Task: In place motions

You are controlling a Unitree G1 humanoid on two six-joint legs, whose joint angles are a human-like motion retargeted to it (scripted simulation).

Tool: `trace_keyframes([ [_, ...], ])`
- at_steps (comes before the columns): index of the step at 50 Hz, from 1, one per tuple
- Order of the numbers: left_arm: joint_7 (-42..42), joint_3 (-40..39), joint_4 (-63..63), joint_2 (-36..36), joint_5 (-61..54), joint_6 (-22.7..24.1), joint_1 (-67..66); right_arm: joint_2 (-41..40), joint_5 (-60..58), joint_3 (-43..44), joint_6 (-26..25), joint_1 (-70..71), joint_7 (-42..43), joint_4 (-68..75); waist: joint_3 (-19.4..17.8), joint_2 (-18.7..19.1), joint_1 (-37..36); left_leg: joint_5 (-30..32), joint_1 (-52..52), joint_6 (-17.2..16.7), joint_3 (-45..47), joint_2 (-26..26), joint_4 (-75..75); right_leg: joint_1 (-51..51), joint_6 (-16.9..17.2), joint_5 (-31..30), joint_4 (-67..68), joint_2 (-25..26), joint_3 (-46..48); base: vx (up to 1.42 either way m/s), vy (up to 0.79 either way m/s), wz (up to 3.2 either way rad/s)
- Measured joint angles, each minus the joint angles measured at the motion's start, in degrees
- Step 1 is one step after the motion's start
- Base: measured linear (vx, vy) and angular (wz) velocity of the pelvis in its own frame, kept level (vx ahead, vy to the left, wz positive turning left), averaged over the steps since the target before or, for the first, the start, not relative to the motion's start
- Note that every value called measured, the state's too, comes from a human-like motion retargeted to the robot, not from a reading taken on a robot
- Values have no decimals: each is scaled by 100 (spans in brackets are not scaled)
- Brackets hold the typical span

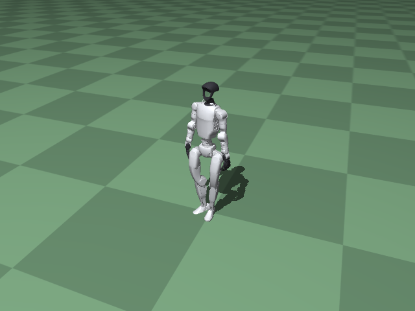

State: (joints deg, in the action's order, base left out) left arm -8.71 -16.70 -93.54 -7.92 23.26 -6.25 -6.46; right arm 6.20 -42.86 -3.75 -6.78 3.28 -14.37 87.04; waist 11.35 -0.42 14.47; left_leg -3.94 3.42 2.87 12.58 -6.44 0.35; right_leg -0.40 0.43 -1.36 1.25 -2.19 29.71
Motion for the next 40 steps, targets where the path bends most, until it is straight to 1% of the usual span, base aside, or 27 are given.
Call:
trace_keyframes([
  [2, -15, 3, -28, 106, -10, 2, -46, -56, 183, 18, -6, -3, -46, -17, -3, -10, 17, 8, -19, 24, -89, -44, -16, 26, 1, 15, -8, -8, 95, 4, 0, 72],
  [5, 33, 34, -51, 251, -22, 4, -68, -136, 512, 63, 5, 37, -169, -34, -31, 46, 310, -28, -262, 176, -489, -250, -214, 79, 20, 70, -10, -3, 480, 0, 2, 94],
  [7, 256, -38, -22, 314, -135, 29, -80, -176, 658, 45, 1, 57, -223, -47, -53, 37, 310, -7, -248, 147, -503, -226, -202, 90, 18, 75, -6, -20, 479, 0, 2, 19],
  [10, 377, -85, -25, 305, -222, 97, -63, -215, 741, -19, 6, 60, -235, -76, -49, 38, 197, 20, -131, 78, -374, -137, -123, 55, 1, 60, -3, -21, 333, 0, 4, -39],
  [14, -59, 68, -19, 152, 85, -45, 34, -223, 637, -110, 45, 64, -213, -103, -28, -4, 32, 71, 90, -58, -137, 34, 19, -38, -21, 28, 11, -53, 105, -1, 4, -51],
  [18, -172, 200, 60, 56, 286, -89, 137, -182, 512, -122, 62, 28, -168, -75, -8, 38, 9, 71, 150, -26, -70, 53, 23, -119, -36, 18, 27, -21, 28, -1, 2, -16],
  [23, -168, 204, 195, 112, 129, -17, 276, -97, 582, -20, -16, -4, -54, 85, -20, 91, 11, 80, 193, -19, 32, 95, 28, -188, -51, 3, 48, -4, -45, -4, 4, -22],
  [25, -257, 181, 223, 156, 37, -6, 354, -55, 639, 20, -51, 8, -19, 179, -46, 99, -234, 78, 218, 27, 336, 124, 27, -226, -75, -5, 69, 55, -329, -4, 6, -143],
  [28, -327, 254, 265, 193, 40, -12, 445, 10, 723, 49, -96, -3, 26, 271, -55, 70, -1062, -2, 163, -7, 1217, 301, -14, -334, -41, 39, 209, 134, -1240, -5, 6, -238],
  [29, -327, 336, 281, 198, 77, -8, 475, 35, 762, 90, -104, -14, 41, 294, -52, 78, -1147, -31, 129, -40, 1304, 336, -23, -359, -36, 52, 234, 141, -1335, -6, 5, -113],
  [35, -314, 732, 380, 206, 380, 42, 529, 96, 1161, 341, -133, -61, 146, 345, -62, 156, -1198, -73, 79, -101, 1450, 416, -45, -443, -41, 52, 271, 175, -1479, -4, 3, -28],
  [40, -327, 745, 368, 225, 386, 87, 471, 88, 1240, 346, -145, -52, 223, 332, -49, 232, -1094, -74, 85, -108, 1459, 451, -67, -490, -67, 23, 242, 232, -1487, 0, 0, 0],
])
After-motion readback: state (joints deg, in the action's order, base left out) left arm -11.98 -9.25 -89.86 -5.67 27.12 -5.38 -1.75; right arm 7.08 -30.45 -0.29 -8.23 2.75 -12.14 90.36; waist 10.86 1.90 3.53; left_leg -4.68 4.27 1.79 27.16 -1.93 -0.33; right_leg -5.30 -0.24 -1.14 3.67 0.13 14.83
